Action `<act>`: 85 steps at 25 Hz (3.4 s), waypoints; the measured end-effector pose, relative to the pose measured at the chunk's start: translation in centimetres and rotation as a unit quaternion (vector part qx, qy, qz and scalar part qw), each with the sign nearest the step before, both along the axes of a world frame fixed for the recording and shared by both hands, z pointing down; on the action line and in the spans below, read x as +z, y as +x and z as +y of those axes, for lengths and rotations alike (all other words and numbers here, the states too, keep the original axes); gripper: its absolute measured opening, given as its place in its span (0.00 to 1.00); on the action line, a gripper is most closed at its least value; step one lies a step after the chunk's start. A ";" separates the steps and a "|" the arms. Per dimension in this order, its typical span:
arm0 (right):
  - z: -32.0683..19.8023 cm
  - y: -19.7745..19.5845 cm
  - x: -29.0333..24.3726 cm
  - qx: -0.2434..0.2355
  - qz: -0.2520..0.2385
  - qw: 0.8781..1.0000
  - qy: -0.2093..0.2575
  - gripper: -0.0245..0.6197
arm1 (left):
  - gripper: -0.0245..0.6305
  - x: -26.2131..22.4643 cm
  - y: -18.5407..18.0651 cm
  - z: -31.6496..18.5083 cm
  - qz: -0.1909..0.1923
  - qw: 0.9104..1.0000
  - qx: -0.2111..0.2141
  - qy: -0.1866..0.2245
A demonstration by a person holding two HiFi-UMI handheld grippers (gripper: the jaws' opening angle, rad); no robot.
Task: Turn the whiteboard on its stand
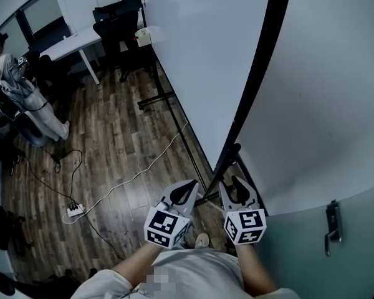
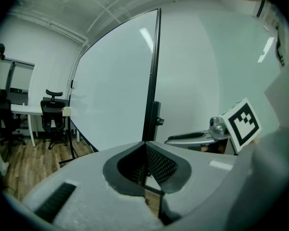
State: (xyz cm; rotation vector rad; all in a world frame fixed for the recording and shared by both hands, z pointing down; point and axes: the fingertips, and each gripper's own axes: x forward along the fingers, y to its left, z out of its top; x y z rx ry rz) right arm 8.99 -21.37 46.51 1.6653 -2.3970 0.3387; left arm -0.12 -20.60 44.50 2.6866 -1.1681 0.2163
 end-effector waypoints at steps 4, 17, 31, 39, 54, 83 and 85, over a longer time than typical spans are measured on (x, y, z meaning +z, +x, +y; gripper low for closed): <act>-1.8 0.3 0.2 0.000 0.000 1.000 -0.004 0.26 | 0.05 0.0 0.6 -1.3 -0.002 1.000 0.004 -0.004; -6.0 0.5 1.2 0.012 0.007 1.000 0.000 0.31 | 0.05 1.6 0.5 -3.6 -0.012 1.000 0.010 -0.013; -8.4 0.1 0.9 0.016 0.023 1.000 0.006 0.32 | 0.05 1.7 0.3 -3.6 -0.006 1.000 0.005 -0.021; -7.3 -0.2 1.1 0.013 0.033 0.999 0.005 0.32 | 0.05 1.9 -0.1 -2.2 -0.013 1.000 0.004 -0.017; -1.5 -1.1 1.1 0.005 0.035 0.999 0.003 0.32 | 0.05 1.4 0.3 1.1 -0.008 1.000 0.001 -0.019; 3.6 -2.3 1.0 0.006 0.036 0.999 -0.003 0.32 | 0.05 1.6 -0.4 4.0 -0.013 1.000 0.006 -0.016; 3.6 -2.3 0.9 0.003 0.032 0.999 -0.005 0.32 | 0.05 1.6 -0.4 4.2 -0.014 1.000 0.007 -0.015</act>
